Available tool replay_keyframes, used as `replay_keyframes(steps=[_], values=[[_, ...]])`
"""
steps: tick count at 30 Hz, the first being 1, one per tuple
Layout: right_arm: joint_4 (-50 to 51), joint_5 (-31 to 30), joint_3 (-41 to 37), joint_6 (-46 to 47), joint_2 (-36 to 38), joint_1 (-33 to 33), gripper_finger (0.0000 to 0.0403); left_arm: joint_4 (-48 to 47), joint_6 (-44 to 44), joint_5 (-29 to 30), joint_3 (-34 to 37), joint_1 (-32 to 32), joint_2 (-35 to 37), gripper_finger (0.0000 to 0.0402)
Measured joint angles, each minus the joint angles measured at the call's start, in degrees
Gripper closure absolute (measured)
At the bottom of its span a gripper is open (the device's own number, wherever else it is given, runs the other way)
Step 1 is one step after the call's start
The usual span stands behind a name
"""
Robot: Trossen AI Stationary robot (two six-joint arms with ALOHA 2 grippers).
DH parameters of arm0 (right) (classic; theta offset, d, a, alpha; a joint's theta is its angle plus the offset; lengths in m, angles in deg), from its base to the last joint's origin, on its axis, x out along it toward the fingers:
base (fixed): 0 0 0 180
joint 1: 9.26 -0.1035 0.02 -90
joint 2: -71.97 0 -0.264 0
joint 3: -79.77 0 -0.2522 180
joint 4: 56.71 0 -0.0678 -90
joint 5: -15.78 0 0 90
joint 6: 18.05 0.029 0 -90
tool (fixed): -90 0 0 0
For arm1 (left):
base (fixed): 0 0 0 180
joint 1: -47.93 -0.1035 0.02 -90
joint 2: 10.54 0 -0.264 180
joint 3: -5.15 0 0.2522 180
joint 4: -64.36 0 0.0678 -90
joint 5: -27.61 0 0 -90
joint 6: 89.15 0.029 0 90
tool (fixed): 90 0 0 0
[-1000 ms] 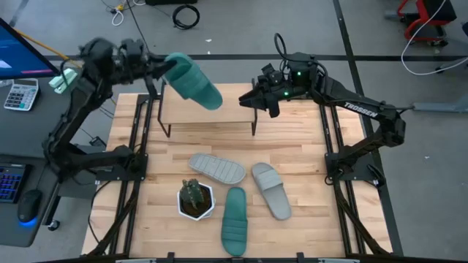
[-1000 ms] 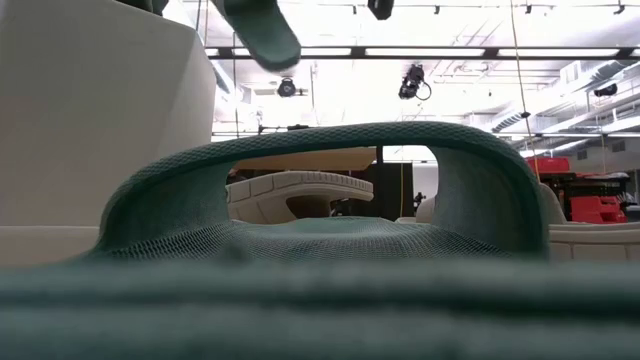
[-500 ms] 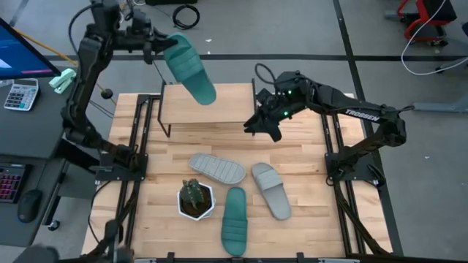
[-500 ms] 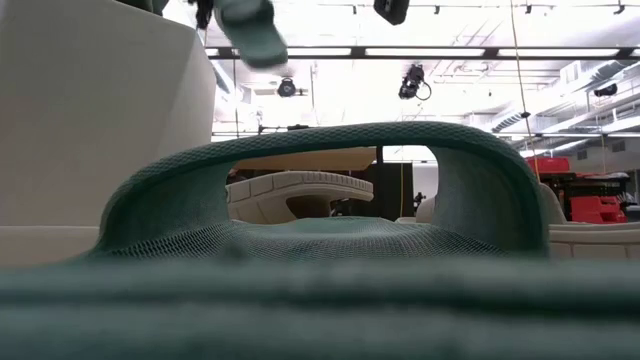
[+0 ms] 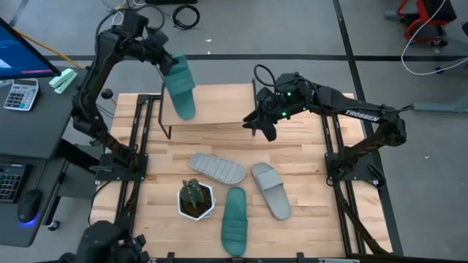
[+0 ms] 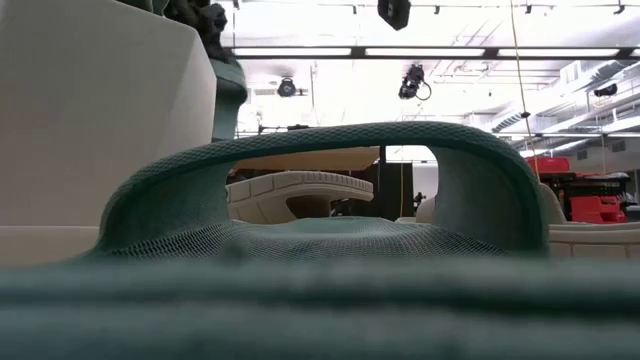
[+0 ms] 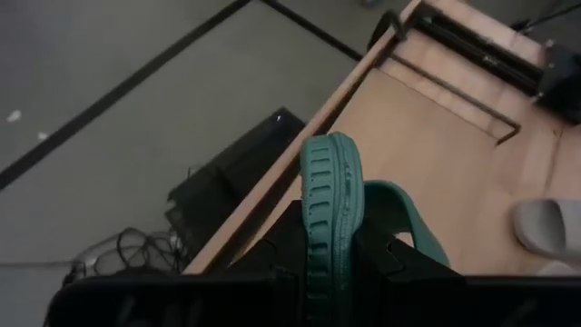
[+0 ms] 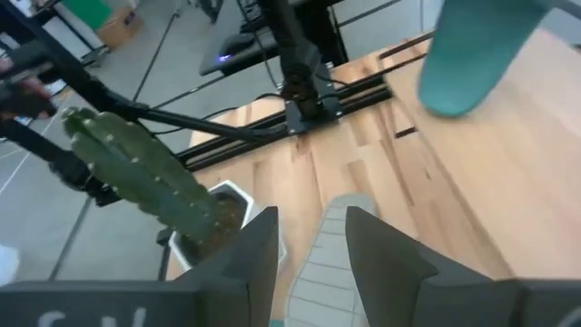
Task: Pick and place slides into the shelf
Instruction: Put the top green slipper on the shelf
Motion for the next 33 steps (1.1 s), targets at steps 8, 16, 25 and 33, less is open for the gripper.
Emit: replay_keyframes(steps=[8, 16, 25, 33], values=[[0.0, -0.7, 0.0, 0.0, 0.0, 0.7, 0.0271, -1.6, 0.8, -2.0, -5.0, 0.6, -0.8, 0.0355], [0.0, -1.2, 0.0, 0.0, 0.0, 0.7, 0.0271, -2.6, 0.0, -11.6, -13.5, -2.6, -0.7, 0.0355], [-0.1, -1.2, 0.0, 0.2, 0.0, 0.7, 0.0271, -14.0, 3.0, -12.1, -13.7, -5.1, -2.7, 0.0355], [-0.1, -1.3, 0.0, 0.2, 0.0, 0.4, 0.0271, -16.6, 4.9, -10.3, -13.7, -5.2, -7.3, 0.0355]])
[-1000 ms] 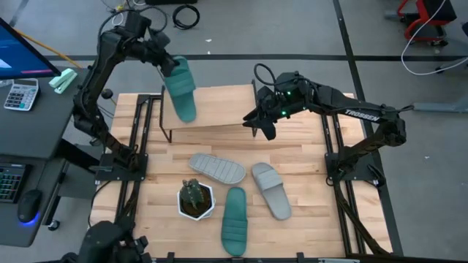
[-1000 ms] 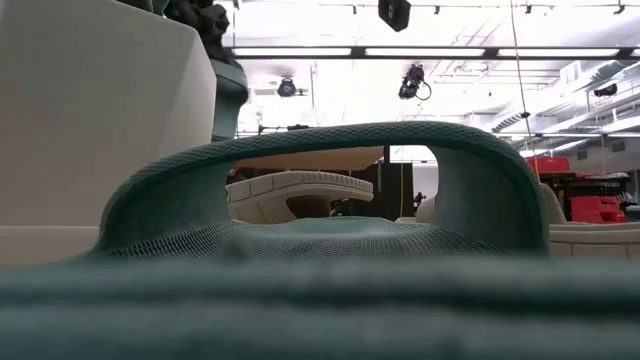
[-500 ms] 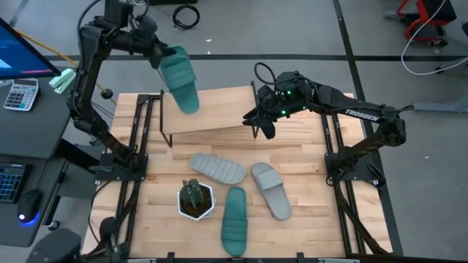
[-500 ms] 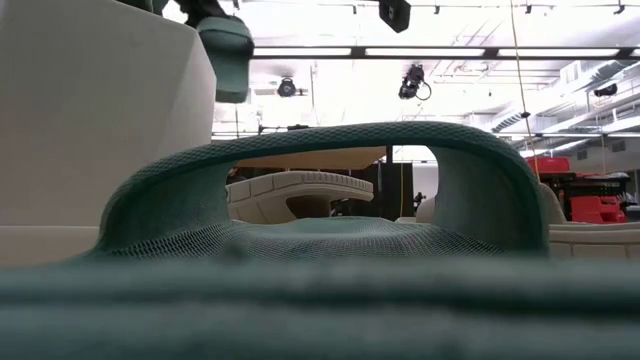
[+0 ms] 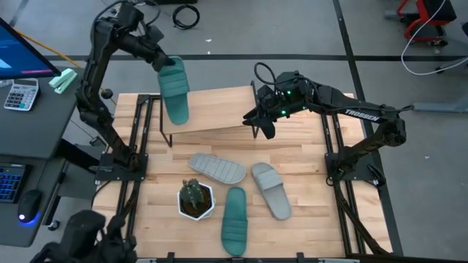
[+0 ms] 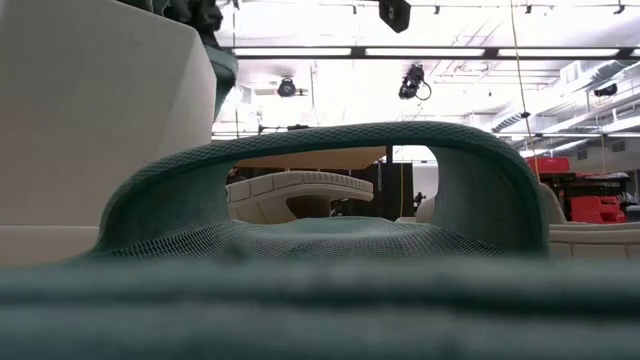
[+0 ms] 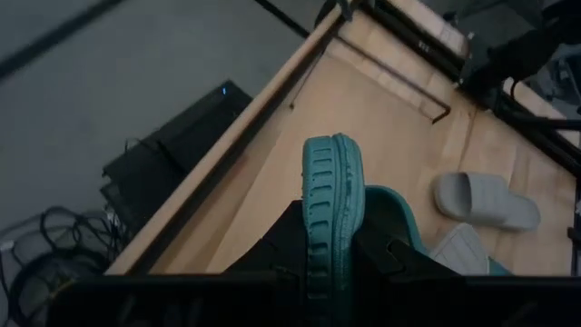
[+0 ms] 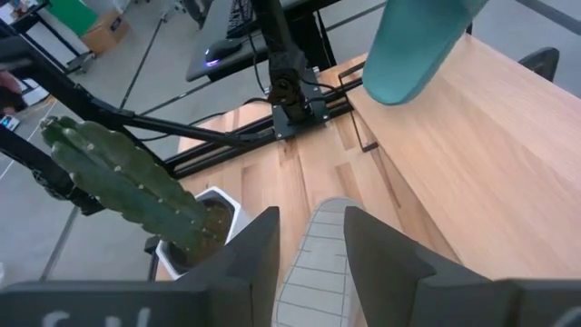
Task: Pick and place slides into the shelf
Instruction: Put the top green slipper on the shelf
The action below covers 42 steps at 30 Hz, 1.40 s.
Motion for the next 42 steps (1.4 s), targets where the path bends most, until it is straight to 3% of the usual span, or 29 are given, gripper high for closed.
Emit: replay_keyframes(steps=[15, 24, 42], values=[[0.0, 0.0, 0.0, 1.4, 0.0, -0.2, 0.0272, -2.4, 7.1, -0.4, 0.0, -2.2, -4.1, 0.0355], [0.1, 0.0, 0.0, 1.5, 0.0, -0.2, 0.0284, -2.5, 7.9, -7.5, 0.0, -2.7, -4.1, 0.0355], [0.1, -1.0, 0.0, 1.5, 0.0, -0.2, 0.03, -5.2, 9.2, -12.7, 0.0, -2.9, -4.1, 0.0355]])
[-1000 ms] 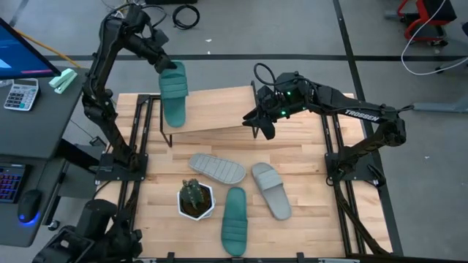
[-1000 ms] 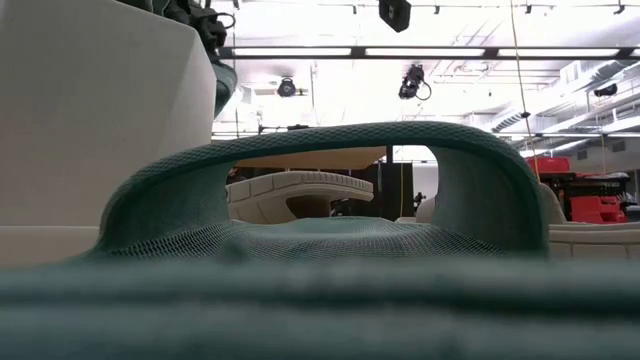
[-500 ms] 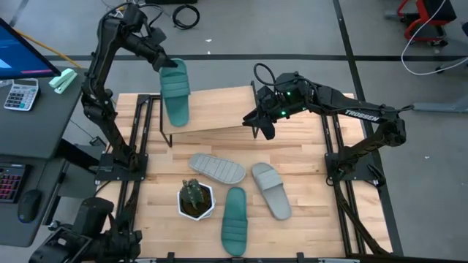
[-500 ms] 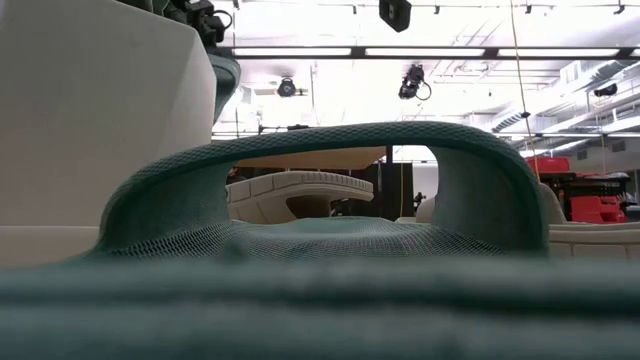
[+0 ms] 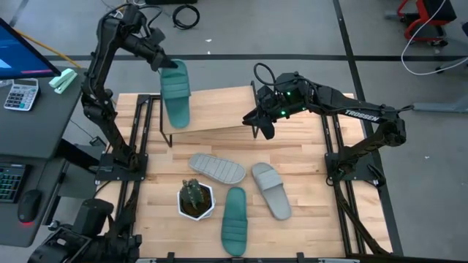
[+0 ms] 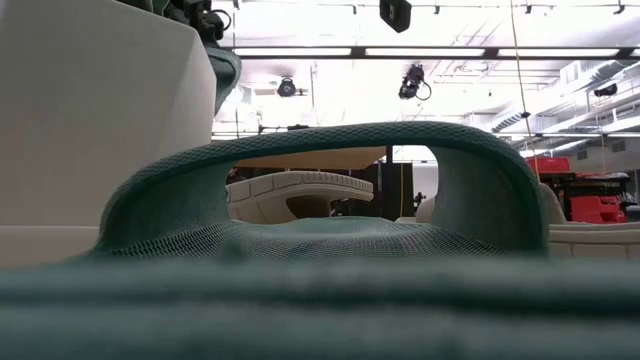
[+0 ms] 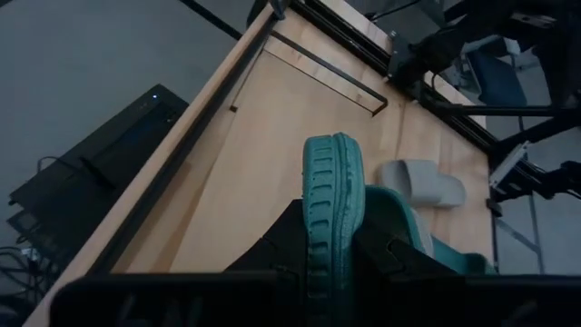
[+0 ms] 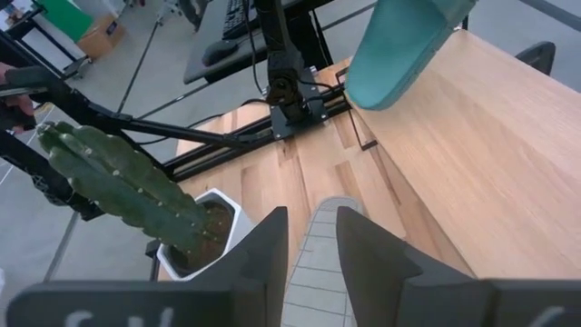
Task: Pick and place slides into the shelf
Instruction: Put the top green slipper on the shelf
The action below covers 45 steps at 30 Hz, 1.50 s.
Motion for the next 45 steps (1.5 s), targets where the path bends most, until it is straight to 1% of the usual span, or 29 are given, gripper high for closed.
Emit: replay_keyframes(steps=[8, 13, 17, 20, 23, 29, 36, 45], values=[[0.0, -0.9, 0.0, 0.0, 0.0, 0.0, 0.0301, 0.0, 0.3, 0.1, 1.0, 0.0, 0.0, 0.0355], [0.0, -0.9, 0.0, 0.0, 0.0, 0.0, 0.0305, -0.1, 1.3, 2.2, 6.7, 0.1, 0.0, 0.0355], [0.0, -0.9, 0.0, 0.0, 0.0, 0.0, 0.0305, 0.1, 4.1, 2.5, 11.7, 0.0, 0.0, 0.0355], [0.0, -0.9, 0.0, 0.0, 0.0, 0.0, 0.0305, 2.2, 5.1, 2.3, 15.0, 0.0, 0.0, 0.0355], [0.0, -0.9, 0.0, 0.1, 0.0, 0.0, 0.0305, 4.9, 5.2, 1.7, 16.7, 0.0, 0.0, 0.0355], [0.0, -0.9, 0.0, 0.6, 0.0, 0.0, 0.0309, 8.7, 5.3, 1.4, 16.9, 0.0, 0.0, 0.0355], [0.1, -2.4, 0.0, 0.7, 0.0, 0.0, 0.0309, 10.5, 5.7, 1.4, 16.8, -1.5, 0.0, 0.0355], [0.0, -2.5, 0.0, 1.2, -0.8, 0.0, 0.0309, 12.5, 6.2, 1.8, 16.8, -2.7, 0.0, 0.0355]])
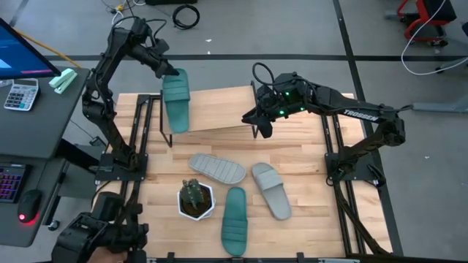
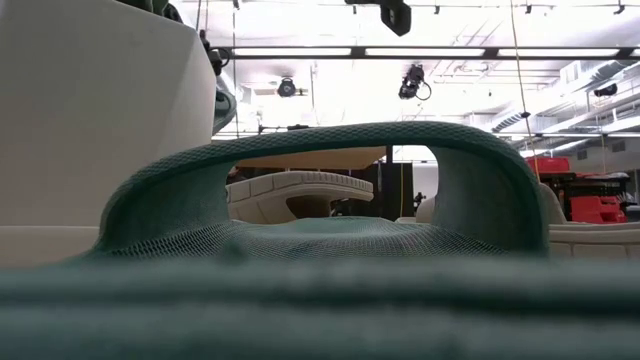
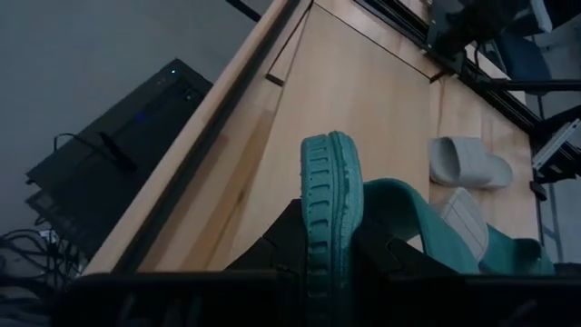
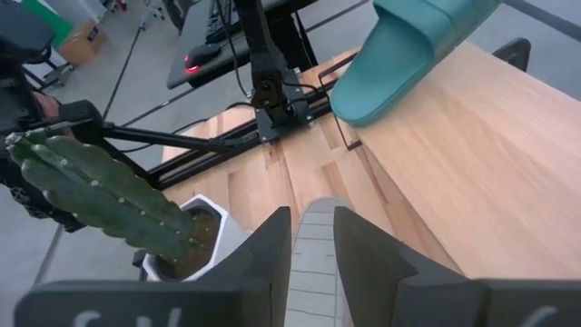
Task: Pick and place slides into the shelf
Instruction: Put the top green slipper on the shelf
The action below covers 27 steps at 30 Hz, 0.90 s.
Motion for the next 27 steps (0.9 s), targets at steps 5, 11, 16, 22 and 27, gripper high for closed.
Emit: replay_keyframes(steps=[5, 11, 16, 22, 27], values=[[0.1, -0.1, -0.1, 0.3, -0.7, 0.0, 0.0312, 0.4, 1.2, 2.4, 0.0, 0.2, 0.0, 0.0355], [0.1, -0.1, -0.1, 0.2, -0.7, 0.0, 0.0316, 0.5, 1.2, 3.4, 0.0, 0.2, 0.0, 0.0355], [0.1, -0.1, -0.1, 0.2, -0.7, 0.0, 0.0317, 0.7, 1.2, 5.4, -0.1, 0.5, -0.5, 0.0355], [0.1, -0.1, -0.1, 0.2, -0.7, 0.0, 0.0317, 1.4, 1.2, 9.7, -0.1, 1.7, -2.5, 0.0355], [0.1, -0.1, -0.1, 0.2, -0.7, 0.0, 0.0317, 3.4, 1.1, 12.8, -0.1, 3.2, -3.9, 0.0356]])
